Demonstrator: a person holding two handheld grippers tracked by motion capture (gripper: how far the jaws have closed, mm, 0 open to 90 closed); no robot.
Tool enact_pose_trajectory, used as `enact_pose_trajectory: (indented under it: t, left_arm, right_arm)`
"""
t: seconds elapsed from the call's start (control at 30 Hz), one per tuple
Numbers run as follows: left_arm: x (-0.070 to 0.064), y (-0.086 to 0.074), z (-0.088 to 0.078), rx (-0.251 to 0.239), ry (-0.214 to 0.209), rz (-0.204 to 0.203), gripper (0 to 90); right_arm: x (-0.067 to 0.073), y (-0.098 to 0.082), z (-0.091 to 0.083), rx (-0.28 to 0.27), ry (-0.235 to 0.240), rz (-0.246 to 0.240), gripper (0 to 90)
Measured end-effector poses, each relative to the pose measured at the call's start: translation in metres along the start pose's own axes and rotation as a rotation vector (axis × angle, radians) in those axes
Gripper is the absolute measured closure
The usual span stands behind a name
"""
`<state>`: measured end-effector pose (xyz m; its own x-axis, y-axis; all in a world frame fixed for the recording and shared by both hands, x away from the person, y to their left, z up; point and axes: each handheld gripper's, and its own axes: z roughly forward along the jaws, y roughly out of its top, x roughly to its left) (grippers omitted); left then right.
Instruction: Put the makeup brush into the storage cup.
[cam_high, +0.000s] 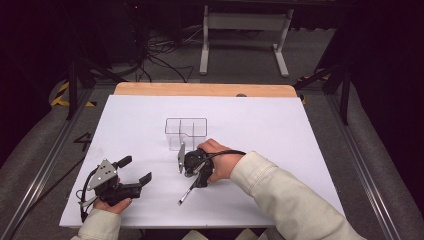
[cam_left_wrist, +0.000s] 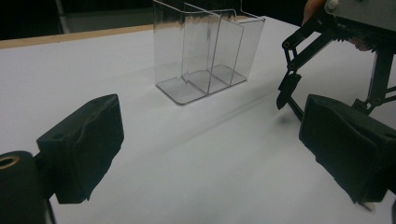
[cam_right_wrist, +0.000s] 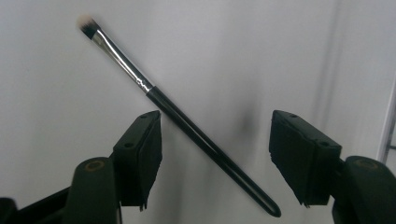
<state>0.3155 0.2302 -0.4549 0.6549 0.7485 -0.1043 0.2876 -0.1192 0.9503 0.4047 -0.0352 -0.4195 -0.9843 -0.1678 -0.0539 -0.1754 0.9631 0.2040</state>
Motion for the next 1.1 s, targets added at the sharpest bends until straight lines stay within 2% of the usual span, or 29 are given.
enact_pose_trajectory:
  t: [0.17,0.43,0.5,0.87,1.07,1.1]
  left_arm:
    - [0.000,0.000,0.000,0.004,0.001,0.001,7.2]
    - [0.000,0.000,0.000,0.005,0.000,0.003,7.2]
    - [0.000,0.000,0.000,0.006,-0.002,0.004,7.2]
    - [-0.001,0.000,0.001,0.005,0.000,0.003,7.2]
    - [-0.001,0.000,0.001,0.005,-0.002,0.002,7.2]
    - [-0.001,0.000,0.001,0.005,-0.002,0.003,7.2]
  right_arm:
    - [0.001,0.003,0.004,0.019,0.016,-0.031,43.4]
    - [0.001,0.003,0.006,0.048,0.037,-0.055,48.6]
    - [0.002,0.004,0.006,0.050,0.048,-0.061,53.3]
    - [0.005,0.008,0.005,0.091,0.072,-0.090,66.0]
    - [0.005,0.010,0.005,0.135,0.084,-0.106,78.9]
    - [0.006,0.011,0.005,0.151,0.089,-0.107,83.4]
